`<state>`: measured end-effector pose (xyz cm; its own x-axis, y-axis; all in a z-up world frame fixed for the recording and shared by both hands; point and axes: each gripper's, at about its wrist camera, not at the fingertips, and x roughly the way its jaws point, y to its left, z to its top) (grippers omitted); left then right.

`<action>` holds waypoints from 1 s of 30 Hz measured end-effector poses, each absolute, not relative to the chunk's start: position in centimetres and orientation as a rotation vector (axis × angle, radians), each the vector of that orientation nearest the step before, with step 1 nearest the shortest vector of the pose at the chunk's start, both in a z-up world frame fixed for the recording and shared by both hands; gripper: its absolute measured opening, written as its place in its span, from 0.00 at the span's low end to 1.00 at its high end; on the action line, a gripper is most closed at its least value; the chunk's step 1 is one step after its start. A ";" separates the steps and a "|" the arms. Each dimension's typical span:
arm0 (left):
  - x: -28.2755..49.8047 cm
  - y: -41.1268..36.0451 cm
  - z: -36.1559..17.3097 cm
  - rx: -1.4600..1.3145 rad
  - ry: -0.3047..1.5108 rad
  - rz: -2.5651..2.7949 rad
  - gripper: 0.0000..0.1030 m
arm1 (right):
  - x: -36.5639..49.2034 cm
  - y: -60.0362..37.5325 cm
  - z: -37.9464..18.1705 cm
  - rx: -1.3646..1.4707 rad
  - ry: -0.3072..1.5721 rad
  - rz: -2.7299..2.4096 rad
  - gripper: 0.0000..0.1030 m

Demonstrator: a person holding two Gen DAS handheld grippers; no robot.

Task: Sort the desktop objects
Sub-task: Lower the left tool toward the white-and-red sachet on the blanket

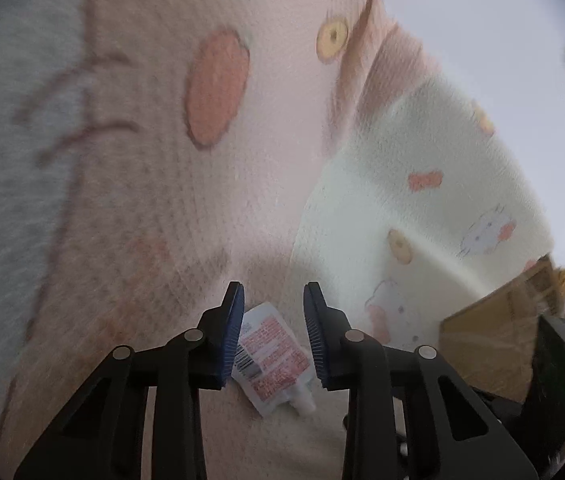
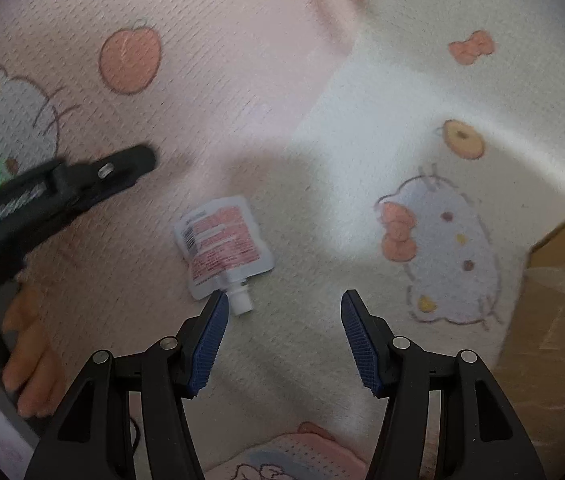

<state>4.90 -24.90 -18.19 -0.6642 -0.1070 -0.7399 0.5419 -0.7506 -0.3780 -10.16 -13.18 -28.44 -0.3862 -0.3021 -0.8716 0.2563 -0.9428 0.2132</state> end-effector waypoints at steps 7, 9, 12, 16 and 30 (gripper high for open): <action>3.3 -26.0 -21.6 1.203 0.906 -2.300 0.33 | -10.1 -14.5 -30.9 1.519 -0.089 -2.253 0.54; 3.5 -26.4 -22.3 1.221 0.951 -2.288 0.33 | -10.3 -14.4 -31.5 1.538 -0.097 -2.249 0.54; 4.0 -26.4 -22.6 1.219 0.971 -2.297 0.33 | -10.8 -13.8 -32.1 1.554 -0.137 -2.254 0.54; 4.4 -25.9 -22.5 1.247 0.969 -2.311 0.33 | -11.3 -13.4 -32.6 1.574 -0.193 -2.243 0.54; 3.2 -26.3 -22.2 1.254 0.925 -2.332 0.33 | -10.9 -14.0 -31.9 1.521 -0.070 -2.341 0.54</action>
<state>3.15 -26.25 -22.20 -0.5553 0.0119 -0.8316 0.5614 -0.7324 -0.3853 -10.86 -14.03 -31.90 -0.3644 -0.3128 -0.8771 0.2600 -0.9386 0.2267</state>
